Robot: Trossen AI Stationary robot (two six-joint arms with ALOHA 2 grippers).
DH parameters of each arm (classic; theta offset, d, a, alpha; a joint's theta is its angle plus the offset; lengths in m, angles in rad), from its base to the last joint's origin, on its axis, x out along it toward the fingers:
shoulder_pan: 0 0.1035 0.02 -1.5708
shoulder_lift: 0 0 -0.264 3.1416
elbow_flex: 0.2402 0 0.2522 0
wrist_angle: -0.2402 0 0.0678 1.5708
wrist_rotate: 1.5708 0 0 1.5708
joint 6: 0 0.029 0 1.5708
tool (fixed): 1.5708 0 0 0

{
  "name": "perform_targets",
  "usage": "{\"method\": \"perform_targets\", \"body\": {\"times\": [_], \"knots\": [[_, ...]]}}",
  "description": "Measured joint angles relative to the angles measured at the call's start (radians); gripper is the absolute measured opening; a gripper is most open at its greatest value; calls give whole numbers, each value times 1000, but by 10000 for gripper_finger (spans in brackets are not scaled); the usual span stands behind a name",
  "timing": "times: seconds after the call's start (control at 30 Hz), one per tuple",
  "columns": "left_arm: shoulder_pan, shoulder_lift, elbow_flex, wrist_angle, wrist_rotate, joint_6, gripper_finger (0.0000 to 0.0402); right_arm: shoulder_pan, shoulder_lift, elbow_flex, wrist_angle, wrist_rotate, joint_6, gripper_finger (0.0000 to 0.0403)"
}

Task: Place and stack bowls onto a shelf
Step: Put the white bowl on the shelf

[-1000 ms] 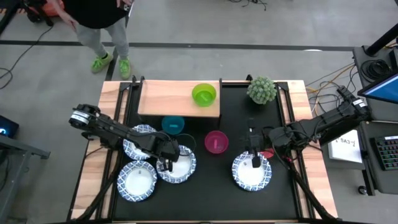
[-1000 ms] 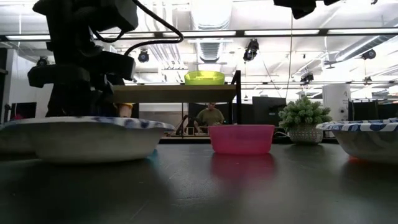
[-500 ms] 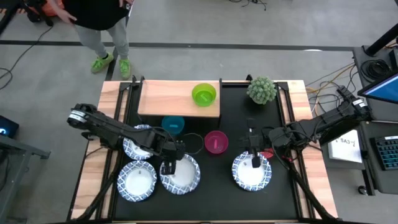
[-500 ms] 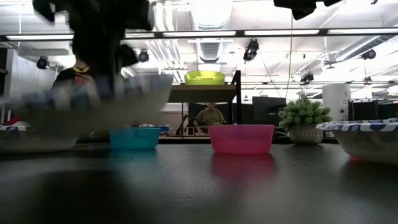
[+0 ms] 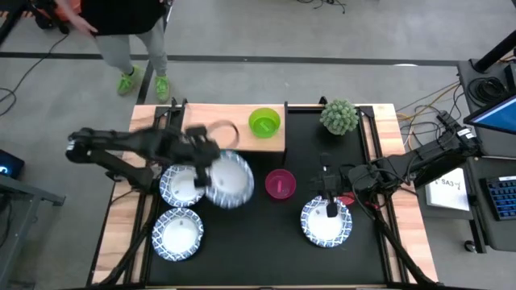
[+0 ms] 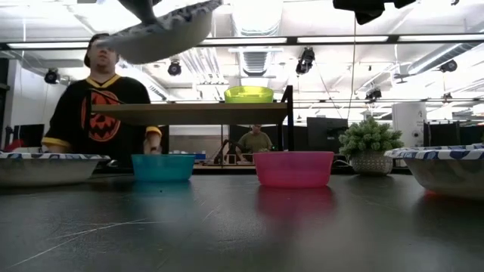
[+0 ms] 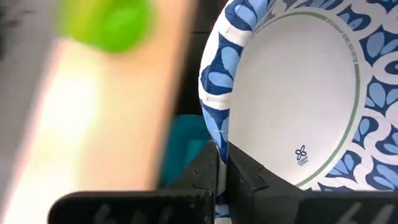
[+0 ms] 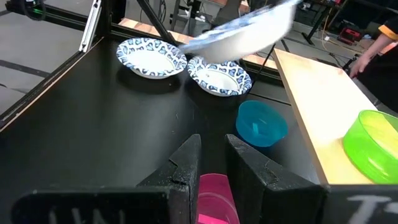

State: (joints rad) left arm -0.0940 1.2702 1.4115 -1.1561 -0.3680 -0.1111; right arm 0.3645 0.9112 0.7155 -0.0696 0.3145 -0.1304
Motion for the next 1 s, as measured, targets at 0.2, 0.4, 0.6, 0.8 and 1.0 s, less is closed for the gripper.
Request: {"method": "perform_targets", "body": {"times": [0.2,0.4,0.6,0.8,1.0], "knots": [[283,-97,-6,45,-10,46,0,0,0,0,0,0,0,63],[538,-109,-27,66,-9,43,0,0,0,0,0,0,9,63],[666,-62,-30,66,11,78,0,0,0,0,0,0,8,63],[684,-9,-31,66,21,123,0,0,0,0,0,0,12,63],[685,30,-31,53,22,129,0,0,0,0,0,0,16,63]]}}
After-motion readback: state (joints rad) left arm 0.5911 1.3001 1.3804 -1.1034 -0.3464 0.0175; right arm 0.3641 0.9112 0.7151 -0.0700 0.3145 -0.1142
